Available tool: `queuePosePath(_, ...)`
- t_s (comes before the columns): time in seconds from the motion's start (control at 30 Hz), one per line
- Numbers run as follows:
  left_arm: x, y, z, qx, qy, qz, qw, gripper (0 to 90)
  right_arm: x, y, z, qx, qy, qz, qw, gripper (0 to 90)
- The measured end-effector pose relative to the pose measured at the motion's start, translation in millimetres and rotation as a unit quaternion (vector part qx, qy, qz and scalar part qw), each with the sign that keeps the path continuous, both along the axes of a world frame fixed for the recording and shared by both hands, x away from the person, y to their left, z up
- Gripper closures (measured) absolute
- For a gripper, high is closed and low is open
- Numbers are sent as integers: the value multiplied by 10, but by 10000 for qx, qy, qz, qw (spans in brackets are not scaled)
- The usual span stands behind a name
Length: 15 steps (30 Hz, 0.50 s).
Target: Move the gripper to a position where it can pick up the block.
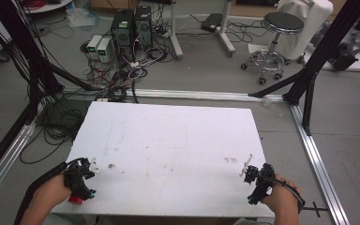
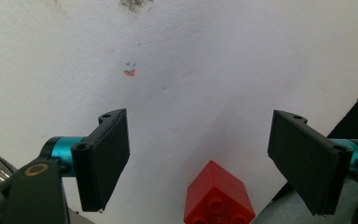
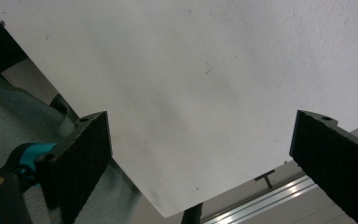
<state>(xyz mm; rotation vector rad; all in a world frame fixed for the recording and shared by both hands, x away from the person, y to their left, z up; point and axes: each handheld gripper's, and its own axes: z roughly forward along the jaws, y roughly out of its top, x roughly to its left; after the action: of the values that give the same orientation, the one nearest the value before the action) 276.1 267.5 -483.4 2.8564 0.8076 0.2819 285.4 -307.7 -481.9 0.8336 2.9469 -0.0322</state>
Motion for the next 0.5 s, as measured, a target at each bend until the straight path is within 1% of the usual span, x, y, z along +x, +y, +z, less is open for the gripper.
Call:
queuePosePath(0.1, -10, -12, -1, 23, 3, -48, 10000, 209, -4, 5, 0, 12, 13, 26, 10000, 48)
queuePosePath(0.17, -12, -17, 4, 16, -39, -55, 10000, 210, -2, 6, 3, 32, -6, 37, 10000, 48)
queuePosePath(0.23, -15, -9, 3, -49, -59, -77, 9999, 209, -3, 11, 8, 8, -6, 35, 10000, 48)
queuePosePath(0.3, -12, -2, 0, -67, -54, -84, 9999, 209, -4, 13, 7, 19, 7, 32, 10000, 48)
queuePosePath(0.33, -12, 5, -4, -92, -91, -82, 9999, 209, -4, 13, 7, 19, 7, 32, 10000, 48)
queuePosePath(0.37, -8, 6, -11, -57, -66, -78, 9999, 209, -5, 10, 4, 45, -6, 31, 10000, 48)
queuePosePath(0.4, -8, 5, -17, -4, -81, -66, 9999, 209, -5, 10, 4, 45, -6, 31, 10000, 48)
queuePosePath(0.43, -8, 7, -21, -26, -105, -72, 9999, 211, -6, 4, 6, 52, -18, -4, 10000, 48)
queuePosePath(0.47, -3, 8, -26, -36, -89, -87, 9999, 211, -6, 4, 6, 52, -18, -4, 10000, 48)
queuePosePath(0.5, 3, -1, -43, 4, -67, -118, 9999, 208, -3, -3, -7, 69, -2, 40, 10000, 48)
